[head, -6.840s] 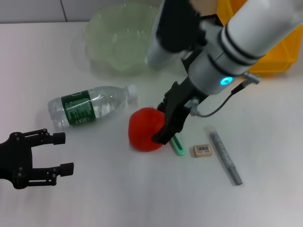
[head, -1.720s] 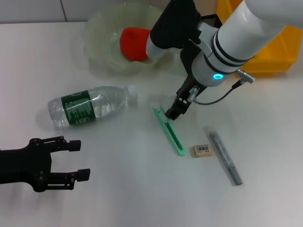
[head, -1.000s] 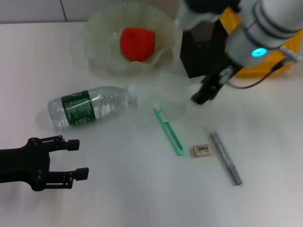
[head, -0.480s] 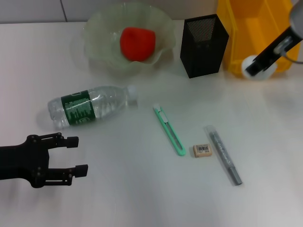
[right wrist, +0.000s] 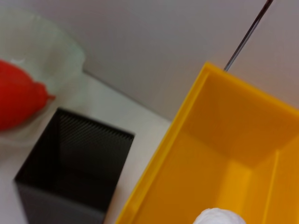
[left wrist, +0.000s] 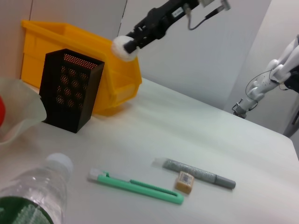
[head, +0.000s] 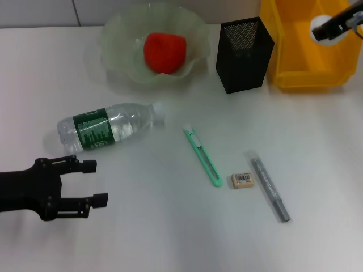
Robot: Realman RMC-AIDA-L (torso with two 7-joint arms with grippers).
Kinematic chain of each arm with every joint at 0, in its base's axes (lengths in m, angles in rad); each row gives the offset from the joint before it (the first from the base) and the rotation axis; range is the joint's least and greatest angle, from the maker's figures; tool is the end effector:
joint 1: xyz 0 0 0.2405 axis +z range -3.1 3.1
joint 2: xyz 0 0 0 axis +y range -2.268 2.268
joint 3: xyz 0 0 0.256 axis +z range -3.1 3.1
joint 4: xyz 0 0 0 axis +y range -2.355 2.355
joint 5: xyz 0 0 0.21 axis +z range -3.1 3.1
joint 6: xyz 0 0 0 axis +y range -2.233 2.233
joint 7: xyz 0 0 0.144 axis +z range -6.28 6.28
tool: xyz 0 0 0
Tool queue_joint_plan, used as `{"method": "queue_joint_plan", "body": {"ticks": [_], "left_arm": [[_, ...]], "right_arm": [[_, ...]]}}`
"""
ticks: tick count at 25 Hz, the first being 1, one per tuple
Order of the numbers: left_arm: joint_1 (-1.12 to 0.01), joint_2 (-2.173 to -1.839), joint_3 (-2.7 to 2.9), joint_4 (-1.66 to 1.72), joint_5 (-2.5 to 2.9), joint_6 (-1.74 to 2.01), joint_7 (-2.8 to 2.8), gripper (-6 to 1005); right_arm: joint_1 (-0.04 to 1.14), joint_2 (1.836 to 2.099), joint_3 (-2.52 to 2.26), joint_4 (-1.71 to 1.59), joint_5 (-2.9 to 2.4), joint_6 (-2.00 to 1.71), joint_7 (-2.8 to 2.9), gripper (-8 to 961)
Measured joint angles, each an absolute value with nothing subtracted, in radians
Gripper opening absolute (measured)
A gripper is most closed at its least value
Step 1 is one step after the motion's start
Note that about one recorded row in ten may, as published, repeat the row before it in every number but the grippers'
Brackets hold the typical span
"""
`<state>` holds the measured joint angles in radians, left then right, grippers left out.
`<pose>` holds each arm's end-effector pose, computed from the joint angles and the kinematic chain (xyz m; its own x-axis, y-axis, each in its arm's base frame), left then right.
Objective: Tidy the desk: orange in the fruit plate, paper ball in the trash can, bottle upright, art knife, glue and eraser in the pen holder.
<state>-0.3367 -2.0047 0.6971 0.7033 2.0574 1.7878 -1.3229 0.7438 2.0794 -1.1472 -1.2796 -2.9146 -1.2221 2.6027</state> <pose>-0.3155 0.2560 0.0308 0.8037 0.4010 0.4396 0.4651 -0.8842 -0.0438 0.1762 0.4398 0.0694 0.7780 -0.6265 -0.0476 -0.4184 -0.4602 -0.7830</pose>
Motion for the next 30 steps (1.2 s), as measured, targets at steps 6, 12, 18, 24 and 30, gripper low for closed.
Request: {"method": "queue_joint_plan", "body": {"ticks": [6, 12, 18, 24, 30], "left_arm": [[-0.334, -2.014, 0.640, 0.703, 2.054, 1.794, -1.315, 836], [-0.333, -2.013, 0.640, 0.703, 2.055, 1.795, -1.323, 835], [-0.340, -1.998, 0.632, 0.712, 2.055, 1.779, -1.357, 835], [-0.353, -1.993, 0.577, 0.713, 2.053, 1.783, -1.363, 835], [-0.384, -1.983, 0.570, 0.732, 2.071, 1.787, -1.400, 835]], "right_arm": [[0.730, 2.084, -1.181, -1.191, -2.912, -1.036, 2.603, 526], [0.715, 2.085, -1.209, -1.153, -2.910, -0.960, 2.609, 551], [0.654, 2.080, -1.204, -1.224, -2.803, -0.974, 2.572, 627], [0.551, 2.078, -1.148, -1.341, -2.541, -1.070, 2.395, 786], [0.416, 2.078, -0.970, -1.374, -2.117, -1.352, 2.017, 846]]}}
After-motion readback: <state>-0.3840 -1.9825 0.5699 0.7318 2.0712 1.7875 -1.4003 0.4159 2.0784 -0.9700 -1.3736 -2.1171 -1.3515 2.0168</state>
